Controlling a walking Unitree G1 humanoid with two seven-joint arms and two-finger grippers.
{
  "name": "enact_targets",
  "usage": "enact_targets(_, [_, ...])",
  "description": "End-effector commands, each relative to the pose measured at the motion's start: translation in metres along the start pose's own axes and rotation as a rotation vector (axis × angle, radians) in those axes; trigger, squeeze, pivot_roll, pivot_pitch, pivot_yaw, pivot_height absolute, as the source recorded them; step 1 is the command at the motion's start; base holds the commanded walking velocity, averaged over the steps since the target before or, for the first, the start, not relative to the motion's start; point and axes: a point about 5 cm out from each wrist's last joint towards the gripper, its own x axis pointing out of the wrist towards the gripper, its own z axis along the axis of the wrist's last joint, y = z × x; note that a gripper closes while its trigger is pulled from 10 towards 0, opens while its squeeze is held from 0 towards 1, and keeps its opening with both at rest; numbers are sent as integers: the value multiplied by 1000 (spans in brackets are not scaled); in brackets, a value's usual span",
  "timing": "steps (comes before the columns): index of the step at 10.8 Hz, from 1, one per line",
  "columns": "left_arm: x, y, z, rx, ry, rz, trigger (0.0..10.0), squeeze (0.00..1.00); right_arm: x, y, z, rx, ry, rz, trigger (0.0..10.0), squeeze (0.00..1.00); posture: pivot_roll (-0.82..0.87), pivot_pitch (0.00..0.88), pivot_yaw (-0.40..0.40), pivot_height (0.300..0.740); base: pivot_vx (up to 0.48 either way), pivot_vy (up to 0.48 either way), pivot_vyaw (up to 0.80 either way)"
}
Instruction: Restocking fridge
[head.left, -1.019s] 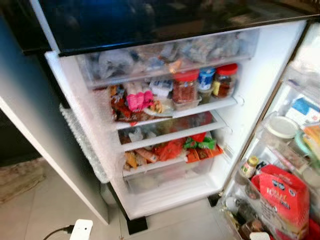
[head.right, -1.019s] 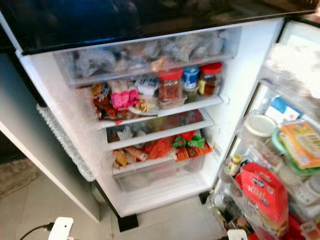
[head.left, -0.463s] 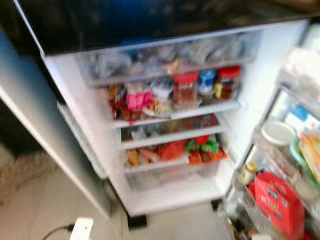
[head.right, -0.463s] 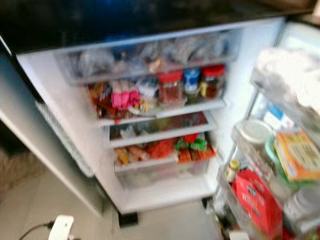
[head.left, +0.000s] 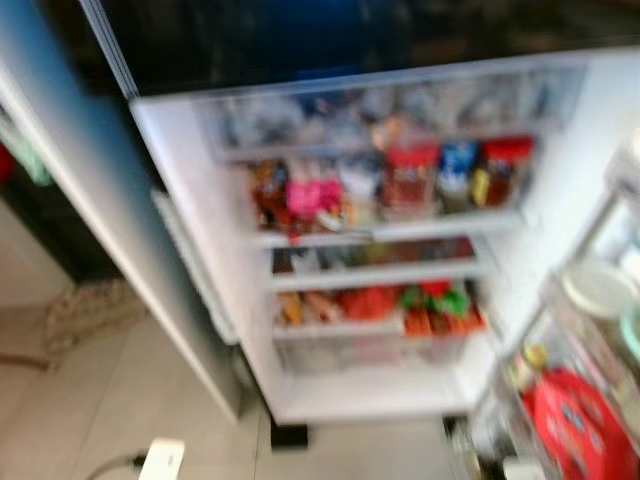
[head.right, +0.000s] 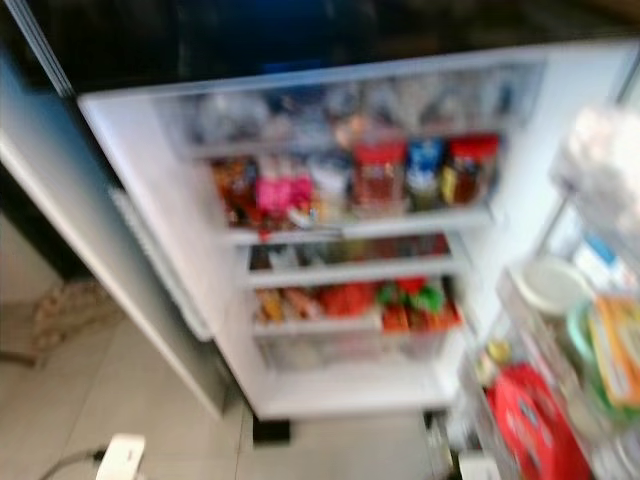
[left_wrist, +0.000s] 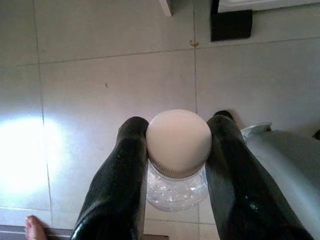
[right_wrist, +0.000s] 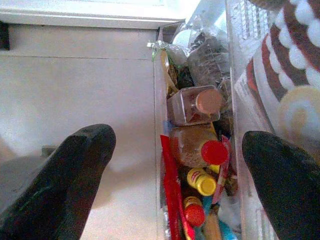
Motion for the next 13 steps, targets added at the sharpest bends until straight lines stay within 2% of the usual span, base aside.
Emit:
enact_targets(1, [0,3,0,3,0,5,10000,0,0,3,-1,1,-1,4,10000,0,-86,0,40,740,0,0,0])
enact_targets(6, [0,3,0,-10,1,7,10000,0,-1,-4,-3,-46,25,-61,10000,0,-84,0,38,740,0,0,0])
enact_targets(13, [0,3,0,-7,6,5,10000,0,-2,0,-16,-79,110,-45,10000,0,-84,0,40,740,0,0,0])
